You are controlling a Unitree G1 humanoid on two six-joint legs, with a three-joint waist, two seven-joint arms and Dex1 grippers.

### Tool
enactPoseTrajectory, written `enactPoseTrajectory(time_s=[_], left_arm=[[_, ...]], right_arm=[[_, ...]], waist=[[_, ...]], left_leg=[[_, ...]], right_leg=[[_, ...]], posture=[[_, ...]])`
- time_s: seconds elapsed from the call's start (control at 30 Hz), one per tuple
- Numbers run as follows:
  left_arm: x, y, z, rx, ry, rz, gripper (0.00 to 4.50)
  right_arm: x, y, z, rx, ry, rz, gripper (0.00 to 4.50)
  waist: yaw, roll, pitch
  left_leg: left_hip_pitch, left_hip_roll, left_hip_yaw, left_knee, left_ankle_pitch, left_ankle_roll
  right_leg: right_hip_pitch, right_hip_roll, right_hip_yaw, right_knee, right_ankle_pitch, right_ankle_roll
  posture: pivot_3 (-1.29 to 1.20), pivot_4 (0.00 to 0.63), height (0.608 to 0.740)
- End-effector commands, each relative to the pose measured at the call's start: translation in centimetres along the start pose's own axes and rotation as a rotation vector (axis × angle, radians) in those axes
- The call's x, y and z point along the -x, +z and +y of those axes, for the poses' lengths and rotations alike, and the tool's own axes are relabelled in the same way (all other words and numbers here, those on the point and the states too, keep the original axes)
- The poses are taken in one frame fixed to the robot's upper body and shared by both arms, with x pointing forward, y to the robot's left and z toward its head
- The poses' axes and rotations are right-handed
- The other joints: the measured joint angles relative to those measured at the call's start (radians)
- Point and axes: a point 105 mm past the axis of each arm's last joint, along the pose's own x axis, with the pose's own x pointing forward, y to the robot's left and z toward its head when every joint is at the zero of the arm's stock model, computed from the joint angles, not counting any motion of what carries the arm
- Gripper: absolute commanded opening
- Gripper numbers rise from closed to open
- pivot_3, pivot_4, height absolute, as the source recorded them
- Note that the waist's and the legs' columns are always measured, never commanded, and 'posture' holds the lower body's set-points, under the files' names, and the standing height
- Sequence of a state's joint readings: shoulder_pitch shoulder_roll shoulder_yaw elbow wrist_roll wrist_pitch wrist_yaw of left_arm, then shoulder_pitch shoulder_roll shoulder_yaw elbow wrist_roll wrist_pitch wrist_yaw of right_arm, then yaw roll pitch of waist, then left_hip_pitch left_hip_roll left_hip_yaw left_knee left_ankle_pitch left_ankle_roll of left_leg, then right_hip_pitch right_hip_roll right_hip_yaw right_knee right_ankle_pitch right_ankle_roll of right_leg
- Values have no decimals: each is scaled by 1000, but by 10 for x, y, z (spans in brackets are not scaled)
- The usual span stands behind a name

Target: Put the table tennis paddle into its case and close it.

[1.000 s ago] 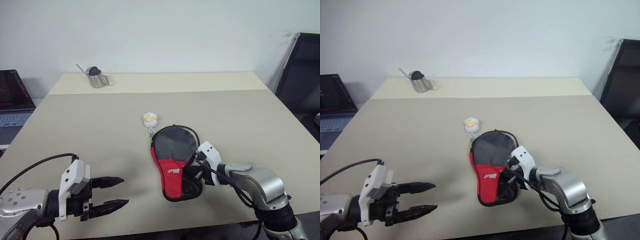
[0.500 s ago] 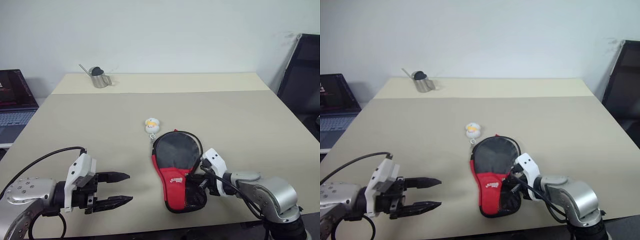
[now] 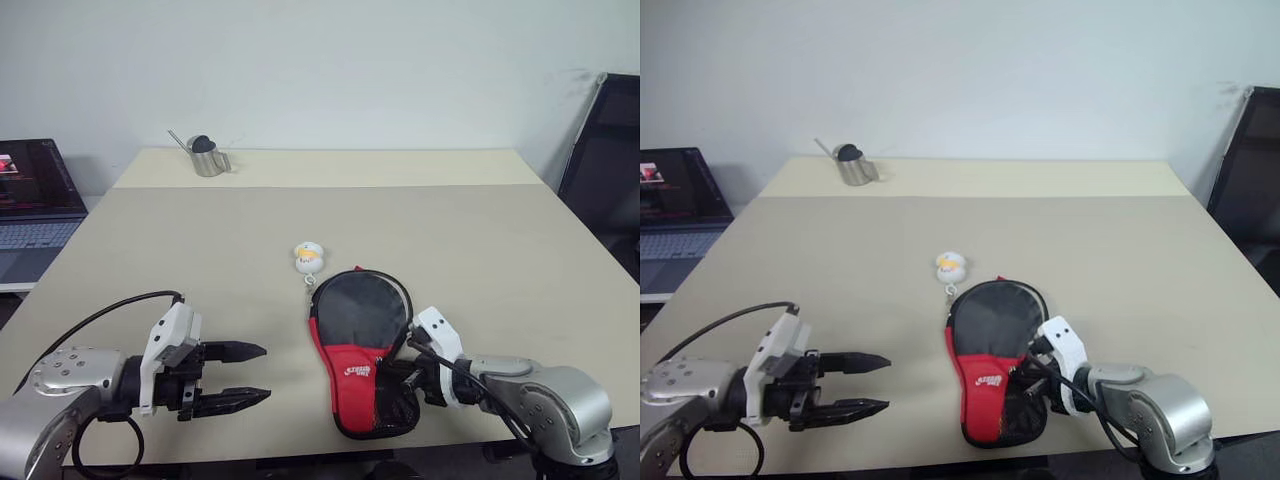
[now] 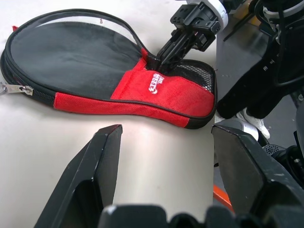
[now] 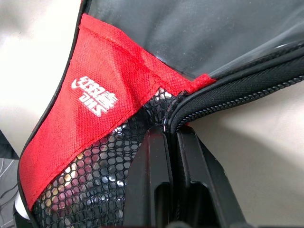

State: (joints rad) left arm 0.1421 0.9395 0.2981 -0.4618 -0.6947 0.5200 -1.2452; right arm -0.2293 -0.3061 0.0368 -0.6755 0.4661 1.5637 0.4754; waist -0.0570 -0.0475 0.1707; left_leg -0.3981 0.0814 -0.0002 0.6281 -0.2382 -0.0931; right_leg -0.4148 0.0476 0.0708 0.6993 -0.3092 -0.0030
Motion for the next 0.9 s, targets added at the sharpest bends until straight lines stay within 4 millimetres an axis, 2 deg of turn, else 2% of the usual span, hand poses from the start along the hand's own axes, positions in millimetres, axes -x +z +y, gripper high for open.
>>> enactPoseTrajectory(time_s=[0.03,0.23,0.33,0.6,0.7,0.73,0.8,0.9], left_arm=[[-1,5,1,-43,-7,-3,3254],[-2,6,4,-51,4,-11,3254],[-2,6,4,-56,11,-14,3254],[-4,4,6,-63,35,-28,3254],[-6,5,6,-64,43,-35,3254],[-7,5,6,-65,45,-38,3254],[-7,5,7,-67,56,-44,3254],[-7,5,8,-69,69,-48,3254]], right_arm=[[-5,-9,9,-17,49,52,23],[-7,-6,0,-38,4,44,23],[-6,-4,-5,-46,-26,34,749],[10,7,-23,-58,-126,-42,3214],[18,21,-24,-20,-111,-112,4172],[24,30,-21,69,-90,-143,4471],[34,44,-28,143,-88,-187,4471],[43,54,-38,200,-93,-198,4471]], waist=[[0,0,0],[-3,0,0],[-3,0,0],[-2,0,0],[2,0,0],[3,1,1],[3,4,3],[-2,4,3]], left_leg=[[0,0,0,0,0,0],[1,0,0,0,0,0],[2,0,-1,0,0,0],[9,-1,0,1,2,3],[9,-1,0,2,3,4],[8,-2,0,2,3,5],[7,-3,1,3,4,6],[8,-2,1,2,4,6]], right_leg=[[0,0,0,0,0,0],[0,1,0,0,0,0],[1,1,0,1,0,0],[8,1,0,1,1,2],[9,0,1,1,3,4],[9,0,1,0,3,4],[9,0,2,0,4,5],[8,0,3,0,4,5]], posture=[[0,150,740],[0,150,740],[0,150,740],[0,150,740],[0,150,740],[0,150,740],[0,150,740],[0,150,740]])
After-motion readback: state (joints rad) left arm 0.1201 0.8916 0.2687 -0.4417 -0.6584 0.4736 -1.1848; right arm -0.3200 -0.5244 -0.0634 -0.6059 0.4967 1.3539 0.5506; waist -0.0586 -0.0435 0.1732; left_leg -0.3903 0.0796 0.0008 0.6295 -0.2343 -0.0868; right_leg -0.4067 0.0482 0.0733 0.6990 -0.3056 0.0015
